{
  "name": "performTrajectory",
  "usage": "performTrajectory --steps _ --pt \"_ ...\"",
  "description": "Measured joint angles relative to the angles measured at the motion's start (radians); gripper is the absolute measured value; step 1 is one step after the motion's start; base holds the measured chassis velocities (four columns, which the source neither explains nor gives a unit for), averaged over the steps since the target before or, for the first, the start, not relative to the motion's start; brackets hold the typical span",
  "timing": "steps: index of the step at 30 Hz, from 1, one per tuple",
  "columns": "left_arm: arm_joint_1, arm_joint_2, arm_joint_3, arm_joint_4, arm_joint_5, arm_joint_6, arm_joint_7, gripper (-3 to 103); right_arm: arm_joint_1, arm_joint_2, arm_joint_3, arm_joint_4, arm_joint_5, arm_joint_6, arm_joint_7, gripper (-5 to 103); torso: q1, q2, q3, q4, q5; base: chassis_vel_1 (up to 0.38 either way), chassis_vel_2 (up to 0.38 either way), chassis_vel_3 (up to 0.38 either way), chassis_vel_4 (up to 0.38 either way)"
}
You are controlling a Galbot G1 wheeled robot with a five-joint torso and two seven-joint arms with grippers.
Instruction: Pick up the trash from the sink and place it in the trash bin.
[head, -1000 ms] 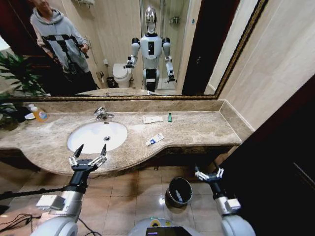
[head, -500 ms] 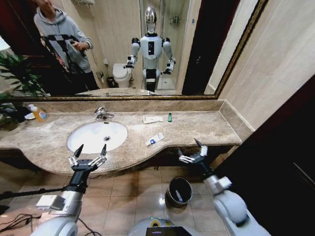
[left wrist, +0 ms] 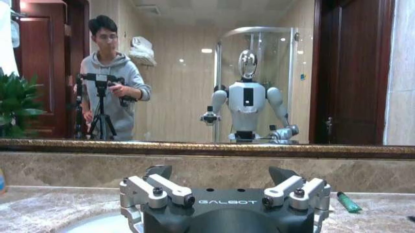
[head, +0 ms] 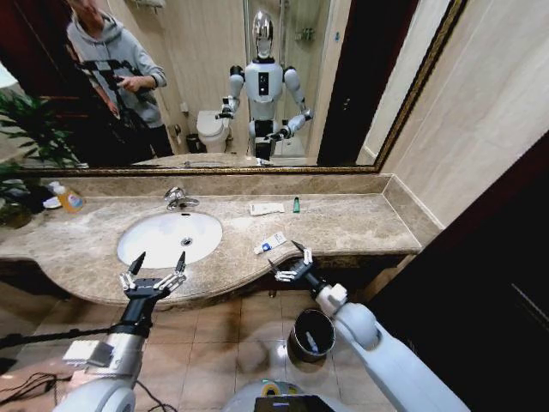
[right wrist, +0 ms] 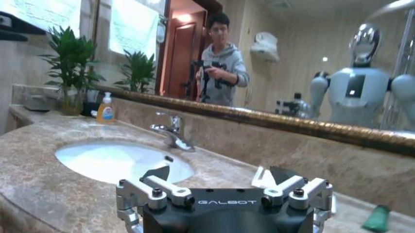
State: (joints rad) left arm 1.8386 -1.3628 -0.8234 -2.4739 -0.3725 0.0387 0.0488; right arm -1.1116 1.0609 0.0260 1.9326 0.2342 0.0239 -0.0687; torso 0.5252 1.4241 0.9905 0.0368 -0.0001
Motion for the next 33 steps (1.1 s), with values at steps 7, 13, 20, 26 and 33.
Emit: performTrajectory --steps 7,13,20,26,33 --pt "0.000 0.000 0.000 0.000 0.000 0.000 0.000 100 0.079 0.034 -0.091 -0.040 0.022 -0.100 0.027 100 0.000 0.000 0.000 0.0000 -0.0001 0.000 0.000 0.000 0.000" --pt "0.000 0.000 0.000 0.000 0.000 0.000 0.000 100 0.176 0.066 -0.165 -0.121 0.079 -0.173 0.054 100 0.000 0.000 0.000 0.0000 -0.0001 0.000 0.000 0.000 0.000" --pt "0.000 0.000 0.000 0.000 0.000 0.000 0.000 100 0.260 0.102 -0.205 -0.209 0.078 -0.195 0.061 100 0.000 0.000 0.000 0.0001 0.0000 0.000 0.000 0.000 0.000" --pt "0.000 0.000 0.000 0.000 0.000 0.000 0.000 100 0.313 0.126 -0.214 -0.277 0.078 -0.199 0.066 100 0.000 0.000 0.000 0.0000 -0.0001 0.000 0.000 0.000 0.000" --pt "0.000 0.000 0.000 0.000 0.000 0.000 0.000 100 0.328 0.149 -0.208 -0.330 0.070 -0.194 0.054 91 0.000 0.000 0.000 0.0000 -0.0001 0.000 0.000 0.000 0.000"
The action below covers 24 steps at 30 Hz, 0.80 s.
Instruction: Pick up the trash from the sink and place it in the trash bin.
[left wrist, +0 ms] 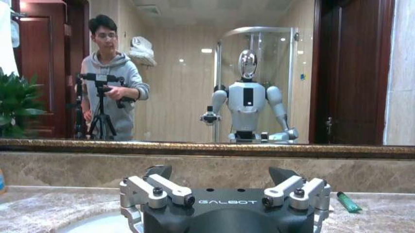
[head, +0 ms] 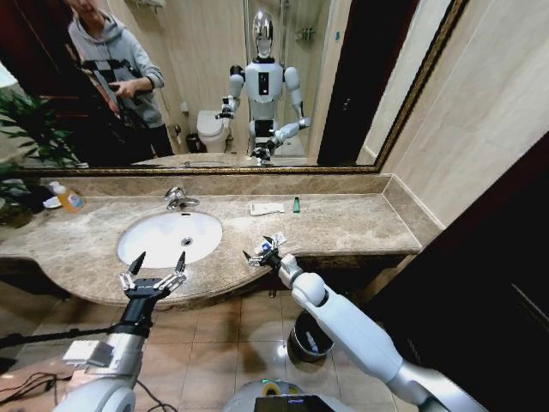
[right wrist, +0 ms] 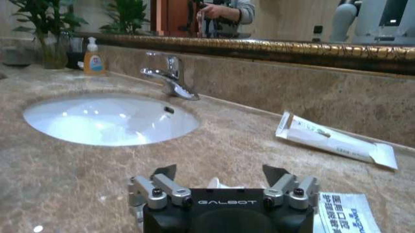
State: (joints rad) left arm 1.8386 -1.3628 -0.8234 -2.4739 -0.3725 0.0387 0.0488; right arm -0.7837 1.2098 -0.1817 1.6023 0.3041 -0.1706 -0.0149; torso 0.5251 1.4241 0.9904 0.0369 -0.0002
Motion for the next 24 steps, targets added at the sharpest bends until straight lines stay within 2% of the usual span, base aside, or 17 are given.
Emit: performTrajectory --steps 1,2,4,7,10,11,14,16,18,24 --pt "0.000 0.000 0.000 0.000 0.000 0.000 0.000 100 -0.002 0.001 0.004 -0.009 -0.009 0.007 -0.007 85 0.000 0.000 0.000 0.0000 0.0000 0.000 0.000 0.000 0.000" --pt "0.000 0.000 0.000 0.000 0.000 0.000 0.000 100 -0.002 0.001 0.004 -0.009 -0.009 0.007 -0.007 85 0.000 0.000 0.000 0.0000 0.0000 0.000 0.000 0.000 0.000" --pt "0.000 0.000 0.000 0.000 0.000 0.000 0.000 100 -0.005 -0.001 0.008 -0.017 -0.015 0.013 -0.015 75 0.000 0.000 0.000 0.0000 0.0000 0.000 0.000 0.000 0.000" --pt "0.000 0.000 0.000 0.000 0.000 0.000 0.000 100 -0.008 -0.005 0.016 -0.020 -0.015 0.015 -0.018 70 0.000 0.000 0.000 0.0000 0.0000 0.000 0.000 0.000 0.000" --pt "0.000 0.000 0.000 0.000 0.000 0.000 0.000 100 -0.015 -0.012 0.035 -0.021 -0.014 0.017 -0.023 53 0.000 0.000 0.000 -0.0001 0.0001 0.000 0.000 0.000 0.000" --pt "0.000 0.000 0.000 0.000 0.000 0.000 0.000 100 -0.015 -0.012 0.035 -0.021 -0.014 0.017 -0.023 53 0.000 0.000 0.000 -0.0001 0.0001 0.000 0.000 0.000 0.000" --pt "0.000 0.000 0.000 0.000 0.000 0.000 0.000 100 -0.027 -0.019 0.050 -0.024 -0.012 0.024 -0.030 37 0.000 0.000 0.000 -0.0001 0.0002 0.000 0.000 0.000 0.000" --pt "0.000 0.000 0.000 0.000 0.000 0.000 0.000 100 -0.032 -0.020 0.055 -0.024 -0.011 0.026 -0.032 37 0.000 0.000 0.000 0.0000 0.0003 0.000 0.000 0.000 0.000" --pt "0.000 0.000 0.000 0.000 0.000 0.000 0.000 100 -0.041 -0.021 0.063 -0.024 -0.010 0.031 -0.035 31 0.000 0.000 0.000 0.0000 0.0003 0.000 0.000 0.000 0.000" --pt "0.000 0.000 0.000 0.000 0.000 0.000 0.000 100 -0.053 -0.024 0.073 -0.017 -0.003 0.038 -0.037 31 0.000 0.000 0.000 0.0000 0.0003 0.000 0.000 0.000 0.000"
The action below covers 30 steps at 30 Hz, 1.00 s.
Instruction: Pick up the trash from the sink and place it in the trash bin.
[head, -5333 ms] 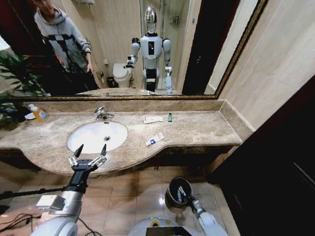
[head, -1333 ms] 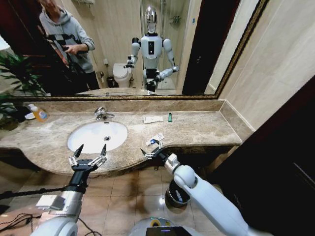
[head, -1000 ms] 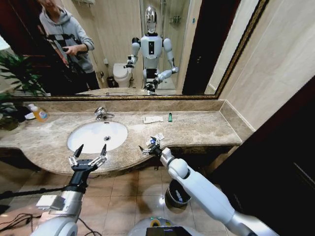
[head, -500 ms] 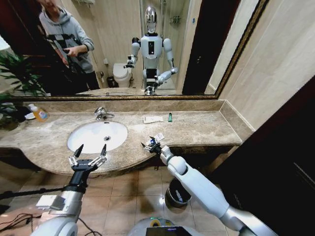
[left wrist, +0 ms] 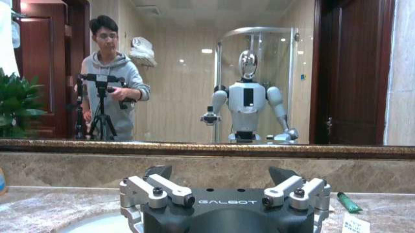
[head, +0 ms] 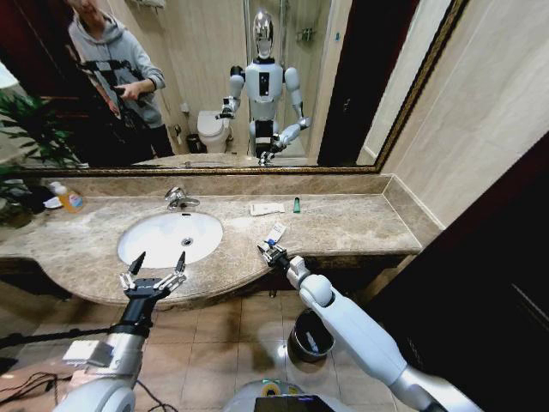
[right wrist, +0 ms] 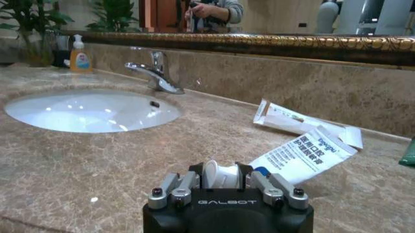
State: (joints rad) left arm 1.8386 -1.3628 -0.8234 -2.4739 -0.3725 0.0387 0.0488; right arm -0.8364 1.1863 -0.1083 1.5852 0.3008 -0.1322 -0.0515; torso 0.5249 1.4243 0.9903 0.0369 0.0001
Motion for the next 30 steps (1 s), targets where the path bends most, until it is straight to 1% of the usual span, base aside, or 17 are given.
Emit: performTrajectory --steps 8,11,12,14,17,18,22,23,24,25,26,28,30 --pt "0.000 0.000 0.000 0.000 0.000 0.000 0.000 100 -0.022 -0.023 0.028 0.070 0.017 -0.007 0.002 31 0.000 0.000 0.000 -0.0001 0.0000 0.000 0.000 0.000 0.000" --pt "0.000 0.000 0.000 0.000 0.000 0.000 0.000 100 -0.072 -0.046 0.083 0.147 0.030 -0.012 0.003 31 0.000 0.000 0.000 0.0000 -0.0001 0.000 0.000 0.000 0.000" --pt "0.000 0.000 0.000 0.000 0.000 0.000 0.000 100 -0.072 -0.046 0.083 0.147 0.030 -0.012 0.003 31 0.000 0.000 0.000 0.0000 -0.0001 0.000 0.000 0.000 0.000" --pt "0.000 0.000 0.000 0.000 0.000 0.000 0.000 100 -0.108 -0.063 0.125 0.190 0.032 -0.013 0.002 31 0.000 0.000 0.000 0.0000 0.0000 0.000 0.000 0.000 0.000" --pt "0.000 0.000 0.000 0.000 0.000 0.000 0.000 100 -0.189 -0.095 0.217 0.272 0.041 -0.013 0.002 31 0.000 0.000 0.000 -0.0002 0.0000 0.000 0.000 0.000 0.000" --pt "0.000 0.000 0.000 0.000 0.000 0.000 0.000 100 -0.189 -0.095 0.217 0.272 0.041 -0.013 0.002 31 0.000 0.000 0.000 -0.0002 0.0000 0.000 0.000 0.000 0.000" --pt "0.000 0.000 0.000 0.000 0.000 0.000 0.000 100 -0.310 -0.141 0.313 0.360 0.049 -0.003 0.005 31 0.000 0.000 0.000 -0.0003 0.0002 0.000 0.000 0.000 0.000" --pt "0.000 0.000 0.000 0.000 0.000 0.000 0.000 100 -0.310 -0.141 0.313 0.360 0.049 -0.003 0.005 31 0.000 0.000 0.000 -0.0003 0.0002 0.000 0.000 0.000 0.000" --pt "0.000 0.000 0.000 0.000 0.000 0.000 0.000 100 -0.350 -0.152 0.339 0.385 0.050 0.002 0.007 31 0.000 0.000 0.000 0.0000 0.0001 0.000 0.000 0.000 0.000" --pt "0.000 0.000 0.000 0.000 0.000 0.000 0.000 100 -0.384 -0.157 0.363 0.400 0.050 0.005 0.010 31 0.000 0.000 0.000 0.0000 0.0002 0.000 0.000 0.000 0.000" --pt "0.000 0.000 0.000 0.000 0.000 0.000 0.000 100 -0.384 -0.157 0.363 0.400 0.050 0.005 0.010 31 0.000 0.000 0.000 0.0000 0.0002 0.000 0.000 0.000 0.000" --pt "0.000 0.000 0.000 0.000 0.000 0.000 0.000 100 -0.449 -0.155 0.416 0.421 0.045 0.016 0.011 31 0.000 0.000 0.000 -0.0001 0.0001 0.000 0.000 0.000 0.000" --pt "0.000 0.000 0.000 0.000 0.000 0.000 0.000 100 -0.544 -0.132 0.496 0.438 0.022 0.041 0.009 31 0.000 0.000 0.000 -0.0001 0.0002 0.000 0.000 0.000 0.000"
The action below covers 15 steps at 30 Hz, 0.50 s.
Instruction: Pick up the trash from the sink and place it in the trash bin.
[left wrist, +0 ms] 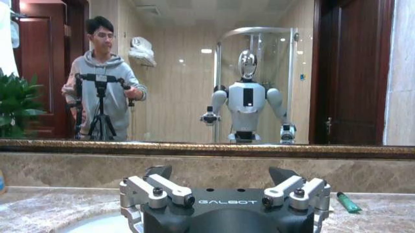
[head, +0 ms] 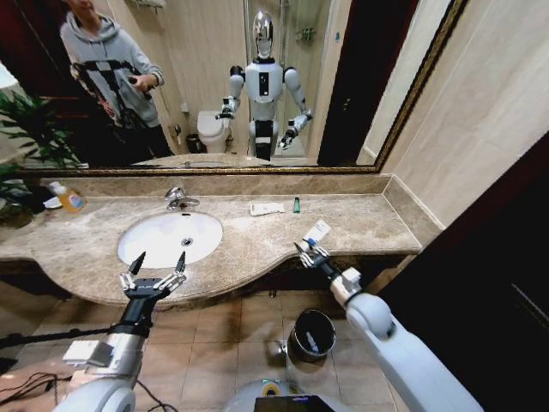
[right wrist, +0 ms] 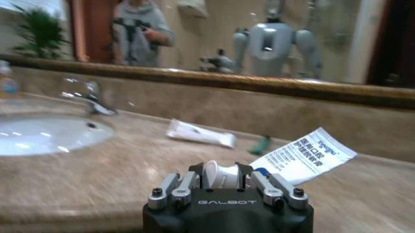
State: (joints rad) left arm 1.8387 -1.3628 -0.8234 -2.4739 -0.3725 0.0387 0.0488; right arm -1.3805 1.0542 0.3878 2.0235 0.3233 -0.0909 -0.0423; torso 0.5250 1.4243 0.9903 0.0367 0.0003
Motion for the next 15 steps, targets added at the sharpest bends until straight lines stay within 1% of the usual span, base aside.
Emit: performTrajectory --steps 1,3,5,8,12,15 --pt "0.000 0.000 0.000 0.000 0.000 0.000 0.000 100 0.000 0.000 0.000 0.000 0.000 0.000 0.000 31 0.000 0.000 0.000 0.0000 0.0000 0.000 0.000 0.000 0.000" --pt "0.000 0.000 0.000 0.000 0.000 0.000 0.000 100 -0.083 0.033 0.062 0.007 -0.022 0.031 -0.008 31 0.000 0.000 0.000 0.0001 0.0000 0.000 0.000 0.000 0.000" --pt "0.000 0.000 0.000 0.000 0.000 0.000 0.000 100 -0.111 0.044 0.078 0.007 -0.029 0.043 -0.013 31 0.000 0.000 0.000 0.0000 0.0000 0.000 0.000 0.000 0.000" --pt "0.000 0.000 0.000 0.000 0.000 0.000 0.000 100 -0.212 0.095 0.129 -0.009 -0.067 0.103 -0.030 31 0.000 0.000 0.000 0.0000 -0.0001 0.000 0.000 0.000 0.000" --pt "0.000 0.000 0.000 0.000 0.000 0.000 0.000 100 -0.252 0.121 0.151 -0.020 -0.081 0.124 -0.034 31 0.000 0.000 0.000 -0.0001 -0.0001 0.000 0.000 0.000 0.000" --pt "0.000 0.000 0.000 0.000 0.000 0.000 0.000 100 -0.305 0.157 0.177 -0.054 -0.113 0.156 -0.041 31 0.000 0.000 0.000 0.0000 -0.0003 0.000 0.000 0.000 0.000"
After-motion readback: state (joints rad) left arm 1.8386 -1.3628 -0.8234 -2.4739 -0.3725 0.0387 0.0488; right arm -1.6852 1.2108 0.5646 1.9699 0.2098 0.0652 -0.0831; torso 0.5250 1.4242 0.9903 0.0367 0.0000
